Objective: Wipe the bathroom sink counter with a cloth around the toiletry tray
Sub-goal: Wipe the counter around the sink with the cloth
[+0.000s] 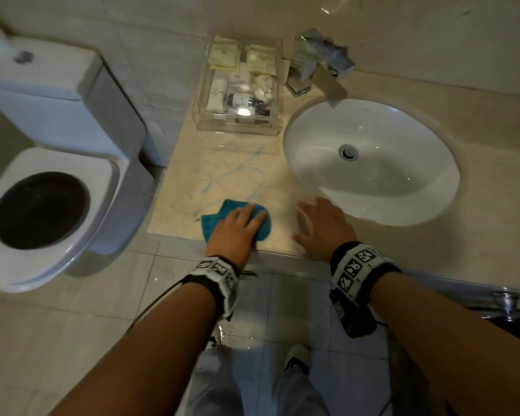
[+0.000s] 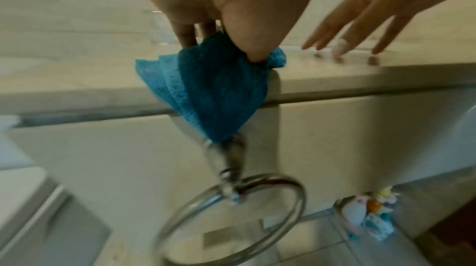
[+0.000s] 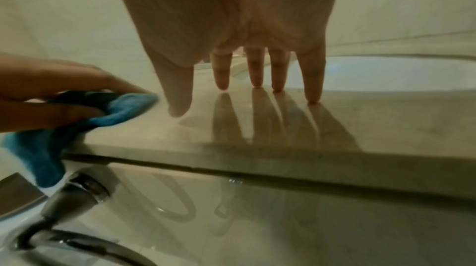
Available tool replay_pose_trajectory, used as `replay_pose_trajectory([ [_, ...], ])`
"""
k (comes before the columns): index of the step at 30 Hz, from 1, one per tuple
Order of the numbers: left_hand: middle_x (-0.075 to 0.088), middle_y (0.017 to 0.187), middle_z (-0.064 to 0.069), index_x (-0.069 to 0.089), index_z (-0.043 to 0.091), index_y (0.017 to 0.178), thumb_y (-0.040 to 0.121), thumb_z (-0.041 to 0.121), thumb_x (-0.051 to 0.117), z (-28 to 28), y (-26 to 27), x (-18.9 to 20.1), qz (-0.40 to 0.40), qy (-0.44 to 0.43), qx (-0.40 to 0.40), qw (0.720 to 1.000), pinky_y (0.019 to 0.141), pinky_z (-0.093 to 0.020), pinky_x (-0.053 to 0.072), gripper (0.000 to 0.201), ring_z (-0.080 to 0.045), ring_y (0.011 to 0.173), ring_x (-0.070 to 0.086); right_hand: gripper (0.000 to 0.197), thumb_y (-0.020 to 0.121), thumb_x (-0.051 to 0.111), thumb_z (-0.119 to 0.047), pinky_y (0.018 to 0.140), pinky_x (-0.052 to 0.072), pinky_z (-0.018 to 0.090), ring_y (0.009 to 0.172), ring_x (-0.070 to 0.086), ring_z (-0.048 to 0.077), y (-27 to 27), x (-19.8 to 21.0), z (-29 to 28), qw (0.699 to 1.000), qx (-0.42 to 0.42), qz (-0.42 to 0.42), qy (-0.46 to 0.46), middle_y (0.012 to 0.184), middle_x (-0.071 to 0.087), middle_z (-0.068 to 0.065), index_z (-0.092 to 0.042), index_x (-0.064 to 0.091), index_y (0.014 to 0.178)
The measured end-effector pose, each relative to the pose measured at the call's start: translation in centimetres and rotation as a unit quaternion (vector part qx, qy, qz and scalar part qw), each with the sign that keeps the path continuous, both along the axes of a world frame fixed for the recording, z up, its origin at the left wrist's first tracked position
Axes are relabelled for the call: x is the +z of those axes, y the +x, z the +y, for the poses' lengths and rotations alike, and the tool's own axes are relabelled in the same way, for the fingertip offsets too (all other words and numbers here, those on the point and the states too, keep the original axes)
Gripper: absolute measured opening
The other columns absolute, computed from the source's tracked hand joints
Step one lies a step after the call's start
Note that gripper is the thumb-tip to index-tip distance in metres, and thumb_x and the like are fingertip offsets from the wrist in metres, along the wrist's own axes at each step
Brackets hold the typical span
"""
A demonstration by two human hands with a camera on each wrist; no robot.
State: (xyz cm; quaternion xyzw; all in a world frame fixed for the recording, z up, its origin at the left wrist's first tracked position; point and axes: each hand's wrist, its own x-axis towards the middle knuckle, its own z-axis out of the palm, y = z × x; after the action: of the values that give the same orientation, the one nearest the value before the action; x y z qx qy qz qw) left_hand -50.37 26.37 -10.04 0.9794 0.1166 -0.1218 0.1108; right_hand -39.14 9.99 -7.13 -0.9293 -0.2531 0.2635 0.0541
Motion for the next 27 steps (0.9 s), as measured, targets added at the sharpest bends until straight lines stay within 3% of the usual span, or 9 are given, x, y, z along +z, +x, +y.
replay_pose_trajectory([
  [3,0.026,0.152,-0.007,0.019,0.026,0.15,0.098,0.025,0.043,2.3,-1.6,0.0,0.01,0.029,0.047,0.998,0.101,-0.043,0.037,0.057,-0.03,0.131,0.033,0.086,0.078,0.056,-0.062,0.116,0.018,0.051,0.143,0.008,0.034,-0.2,-1.0,0.8,0.998,0.007,0.023,-0.051,0.157,0.004,0.008,-0.034,0.013,0.147],
  [7,0.029,0.151,-0.006,0.017,0.023,0.15,0.101,0.024,0.034,0.4,1.1,0.1,0.015,0.04,0.068,0.997,0.099,-0.04,0.036,0.053,-0.031,0.124,0.037,0.087,0.079,0.055,-0.064,0.117,0.015,0.048,0.144,0.006,0.032,-0.3,-1.2,0.6,0.999,0.003,0.006,-0.049,0.158,0.002,0.008,-0.035,0.01,0.148],
  [12,0.017,0.157,-0.007,0.014,0.024,0.151,0.098,0.014,0.036,-4.0,2.9,0.3,0.001,0.001,-0.017,1.0,0.1,-0.039,0.033,0.059,-0.031,0.125,0.036,0.086,0.078,0.05,-0.067,0.113,0.022,0.053,0.143,0.009,0.033,-0.4,-2.2,0.8,0.998,0.005,-0.01,-0.06,0.157,0.005,0.009,-0.035,0.009,0.147],
  [15,0.019,0.157,-0.003,0.025,0.026,0.148,0.095,0.016,0.041,-1.8,2.1,0.0,-0.017,0.008,-0.054,0.998,0.098,-0.039,0.035,0.055,-0.03,0.122,0.04,0.087,0.078,0.051,-0.066,0.114,0.02,0.052,0.144,0.006,0.032,-0.4,-1.8,0.7,0.998,0.0,-0.002,-0.057,0.158,0.002,0.007,-0.036,0.008,0.147],
  [18,0.025,0.155,-0.003,0.032,0.025,0.145,0.094,0.017,0.045,2.3,1.6,0.3,-0.015,0.017,0.027,0.999,0.099,-0.04,0.038,0.053,-0.033,0.124,0.04,0.087,0.079,0.055,-0.064,0.116,0.016,0.051,0.145,0.002,0.031,-0.4,-1.0,0.4,0.999,-0.015,0.023,-0.036,0.158,-0.001,0.004,-0.036,0.009,0.148],
  [21,0.02,0.156,-0.008,0.025,0.022,0.148,0.1,0.024,0.036,2.4,2.8,0.8,0.04,0.024,0.097,0.994,0.104,-0.041,0.033,0.049,-0.035,0.13,0.033,0.088,0.078,0.056,-0.064,0.116,0.016,0.051,0.144,0.002,0.03,-0.5,-0.9,0.5,0.999,-0.022,0.026,-0.025,0.158,0.0,0.003,-0.037,0.011,0.148],
  [24,0.015,0.158,-0.011,0.022,0.019,0.149,0.103,0.031,0.026,-1.1,3.8,0.8,0.046,0.038,0.054,0.997,0.103,-0.041,0.033,0.048,-0.036,0.126,0.036,0.088,0.078,0.056,-0.064,0.116,0.017,0.051,0.144,0.003,0.03,-0.6,-1.1,0.7,0.999,-0.025,0.016,-0.032,0.158,0.0,0.003,-0.037,0.01,0.147],
  [27,0.018,0.157,-0.011,0.03,0.019,0.145,0.101,0.021,0.034,-3.5,3.8,0.5,0.032,0.017,-0.021,0.999,0.098,-0.039,0.037,0.045,-0.034,0.124,0.04,0.086,0.079,0.053,-0.064,0.114,0.021,0.053,0.144,0.005,0.032,-0.7,-1.2,0.7,0.999,-0.014,0.004,-0.04,0.158,0.001,0.004,-0.036,0.008,0.147],
])
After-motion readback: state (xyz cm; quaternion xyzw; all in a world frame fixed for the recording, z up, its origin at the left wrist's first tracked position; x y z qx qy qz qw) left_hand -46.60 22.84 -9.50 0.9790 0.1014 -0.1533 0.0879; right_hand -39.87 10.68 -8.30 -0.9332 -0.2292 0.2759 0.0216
